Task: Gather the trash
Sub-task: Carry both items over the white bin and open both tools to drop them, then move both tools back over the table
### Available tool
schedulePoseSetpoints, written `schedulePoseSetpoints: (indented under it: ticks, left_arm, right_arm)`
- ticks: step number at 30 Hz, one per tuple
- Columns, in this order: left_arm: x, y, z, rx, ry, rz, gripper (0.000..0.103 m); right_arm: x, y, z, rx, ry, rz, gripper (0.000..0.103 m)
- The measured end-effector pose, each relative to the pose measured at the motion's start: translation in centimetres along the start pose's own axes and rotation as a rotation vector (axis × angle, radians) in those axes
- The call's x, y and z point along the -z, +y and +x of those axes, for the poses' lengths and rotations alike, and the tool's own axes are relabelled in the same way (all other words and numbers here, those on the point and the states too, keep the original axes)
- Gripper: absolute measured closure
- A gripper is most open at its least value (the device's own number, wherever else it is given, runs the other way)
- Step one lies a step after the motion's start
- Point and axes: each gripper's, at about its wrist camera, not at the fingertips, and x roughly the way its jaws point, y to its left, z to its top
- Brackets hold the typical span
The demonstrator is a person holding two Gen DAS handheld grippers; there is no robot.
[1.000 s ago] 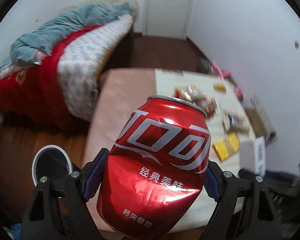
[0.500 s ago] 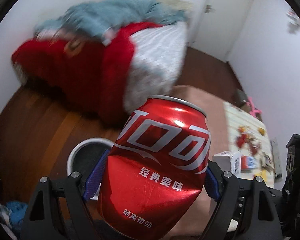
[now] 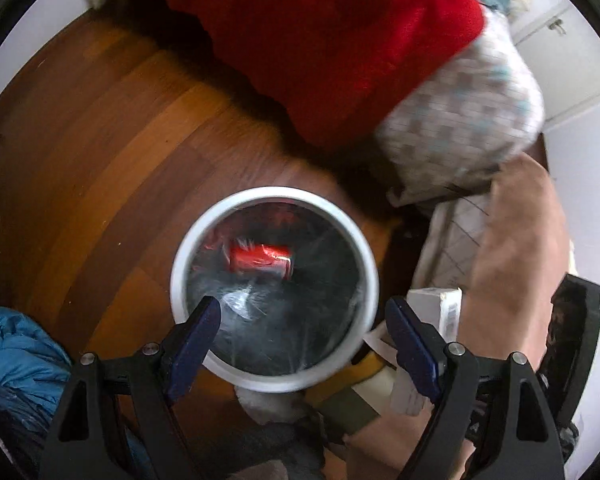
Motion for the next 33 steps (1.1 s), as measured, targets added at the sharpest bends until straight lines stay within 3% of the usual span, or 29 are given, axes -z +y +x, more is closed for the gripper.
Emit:
schedulePoseSetpoints:
  ticks: [2,4,6,8,10,13,15,20,33]
  left_arm:
    - [-0.1,1.2,0.3,-0.023,-0.009,-0.028,0.017]
    - [-0.1,2.2,0.3,-0.068,-0.026,-0.046,0.007]
    - [0.3,2.8,0.1,-0.110,-0.048,-0.038,0.002]
    - [0.5,3.5,-0.4,-0.160,-0.068,-0.025,0.002]
    - [0.9,4.1,-1.0,-0.184,-0.090,-0.018,0.002]
    - [1.8,4.3,-1.9,-0.249,-0.118,0.001,0.002]
    - [2.5,4.2,-2.6,-0.266,-0.126,0.009,0.002]
    - [4.2,3.4,-3.3,-0.301,-0.115,0.045,0.002]
    - [6.7,1.7,-5.9,-0.297,-0.149,0.081,0.002]
  right_arm:
    - [-1.1,0.5,1.8,-0.003,0.029,-0.009,0.052]
    - [-1.6,0.3,2.9,-0.005,0.047,-0.015,0.049]
    - [-2.3,0.5,3.9,-0.020,0.069,-0.026,0.024]
    - [-2.3,0.6,4.6,-0.068,0.099,-0.025,0.012]
    - [-2.0,1.4,4.5,-0.068,0.102,-0.045,0.011]
    - [-1.1,1.9,3.7,-0.037,0.085,-0.071,0.000]
    - [-0.6,1.9,3.1,0.001,0.064,-0.082,0.000]
    - [1.1,2.3,1.1,0.188,0.000,-0.141,0.000]
    - [3.1,2.5,-3.2,0.207,-0.081,-0.161,0.000]
